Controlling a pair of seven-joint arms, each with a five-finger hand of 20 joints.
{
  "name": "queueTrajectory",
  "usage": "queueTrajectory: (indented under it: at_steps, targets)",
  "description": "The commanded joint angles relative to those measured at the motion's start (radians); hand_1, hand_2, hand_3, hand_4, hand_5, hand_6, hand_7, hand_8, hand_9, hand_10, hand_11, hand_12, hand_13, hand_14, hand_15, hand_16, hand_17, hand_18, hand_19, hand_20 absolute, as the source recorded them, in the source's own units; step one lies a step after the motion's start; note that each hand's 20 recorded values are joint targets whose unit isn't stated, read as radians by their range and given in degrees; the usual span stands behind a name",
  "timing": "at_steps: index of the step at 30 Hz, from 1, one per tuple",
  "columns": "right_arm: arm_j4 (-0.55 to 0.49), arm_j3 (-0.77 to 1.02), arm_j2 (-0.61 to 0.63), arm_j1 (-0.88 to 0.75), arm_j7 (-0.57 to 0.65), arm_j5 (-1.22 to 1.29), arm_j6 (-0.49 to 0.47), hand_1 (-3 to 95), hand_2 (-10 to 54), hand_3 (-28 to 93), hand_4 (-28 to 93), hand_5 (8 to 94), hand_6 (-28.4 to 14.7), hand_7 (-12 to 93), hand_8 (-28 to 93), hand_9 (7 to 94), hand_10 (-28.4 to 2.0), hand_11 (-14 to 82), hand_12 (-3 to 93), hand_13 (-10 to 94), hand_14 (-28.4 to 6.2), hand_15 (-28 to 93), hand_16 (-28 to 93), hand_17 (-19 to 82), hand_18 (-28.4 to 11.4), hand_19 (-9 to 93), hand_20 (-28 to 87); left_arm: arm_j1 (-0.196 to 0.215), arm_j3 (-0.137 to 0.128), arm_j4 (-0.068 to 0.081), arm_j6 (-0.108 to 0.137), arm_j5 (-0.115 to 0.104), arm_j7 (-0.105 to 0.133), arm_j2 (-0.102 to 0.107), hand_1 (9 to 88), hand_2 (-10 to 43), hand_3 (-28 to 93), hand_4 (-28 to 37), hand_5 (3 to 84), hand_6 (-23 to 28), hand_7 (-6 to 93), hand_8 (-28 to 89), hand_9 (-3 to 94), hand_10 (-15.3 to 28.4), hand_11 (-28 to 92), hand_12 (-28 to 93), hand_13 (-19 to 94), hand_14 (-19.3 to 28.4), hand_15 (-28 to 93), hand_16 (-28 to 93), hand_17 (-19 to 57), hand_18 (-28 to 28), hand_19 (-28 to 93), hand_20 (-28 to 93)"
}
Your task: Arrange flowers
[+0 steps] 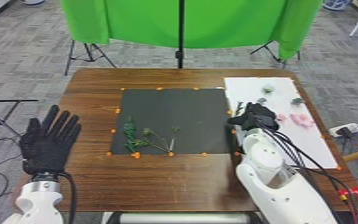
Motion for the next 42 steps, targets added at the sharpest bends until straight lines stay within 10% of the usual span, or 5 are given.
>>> queueTrajectory:
  at_steps: [1, 9, 16, 28, 42]
  targets:
    - [0.090, -0.065, -0.052, 0.060, -0.016, -0.055, -0.048, 23.3, -9.5, 64, -28, 68.2, -10.1, 32, -9, 60.6, -25.6, 51.9, 29.8, 58, -21.9, 81, 28, 36, -28.4, 93, 64, -0.007, 0.023, 0.012, 0.009, 0.023, -0.020, -0.011, 23.4, 11.9, 76, -28.3, 34.6, 8.6, 6.9, -9, 27.5, 15.1, 10, 7, 19, 15.2, 17, -3, -8.8, 12.1, 24, 7]
    - [0.174, -0.109, -0.033, 0.075, -0.032, -0.106, -0.164, 49.5, -9.5, 73, -28, 70.8, -7.2, 33, 11, 66.6, -21.6, 50.4, 29.7, 62, -18.5, 79, 28, 37, -28.4, 93, 65, -0.014, 0.025, 0.007, -0.001, 0.001, -0.016, -0.009, 24.2, 11.3, 76, -28.3, 34.8, 8.9, 6.7, -9, 27.5, 15.4, 11, 8, 19, 15.4, 17, -3, -8.9, 12.1, 24, 8]
    - [0.180, -0.081, -0.030, 0.038, -0.026, -0.092, -0.062, 60.4, -9.5, 74, -28, 84.8, -3.7, 29, 15, 87.2, -14.3, 20.5, 46.6, 73, -13.6, 67, 37, 39, -28.4, 93, 63, 0.001, 0.019, 0.002, -0.001, -0.018, -0.009, -0.008, 24.3, 11.0, 76, -28.3, 35.1, 9.1, 6.7, -9, 27.9, 15.8, 11, 8, 19, 15.5, 17, -3, -8.8, 12.1, 24, 8]
    - [-0.032, 0.001, 0.001, -0.034, 0.025, 0.006, 0.265, 53.2, -9.5, 83, -21, 85.0, -2.4, 28, 24, 88.6, -13.1, 19.7, 46.5, 75, -13.1, 65, 38, 42, -28.4, 93, 65, 0.009, 0.018, 0.005, -0.011, -0.010, -0.012, -0.012, 24.0, 11.2, 77, -28.3, 35.0, 9.0, 6.6, -9, 28.0, 15.5, 11, 8, 19, 15.5, 18, -3, -8.8, 12.1, 24, 8]
    - [-0.146, -0.011, -0.032, -0.117, 0.024, -0.034, 0.274, 52.1, -9.5, 82, -19, 79.2, -2.2, 39, 19, 83.4, -13.9, 26.7, 45.6, 72, -13.4, 69, 36, 41, -28.4, 93, 66, 0.001, 0.024, 0.006, -0.002, -0.012, -0.020, -0.009, 24.0, 11.5, 76, -28.3, 35.1, 9.1, 6.4, -9, 28.0, 15.6, 10, 8, 19, 15.6, 18, -3, -8.9, 12.1, 24, 8]
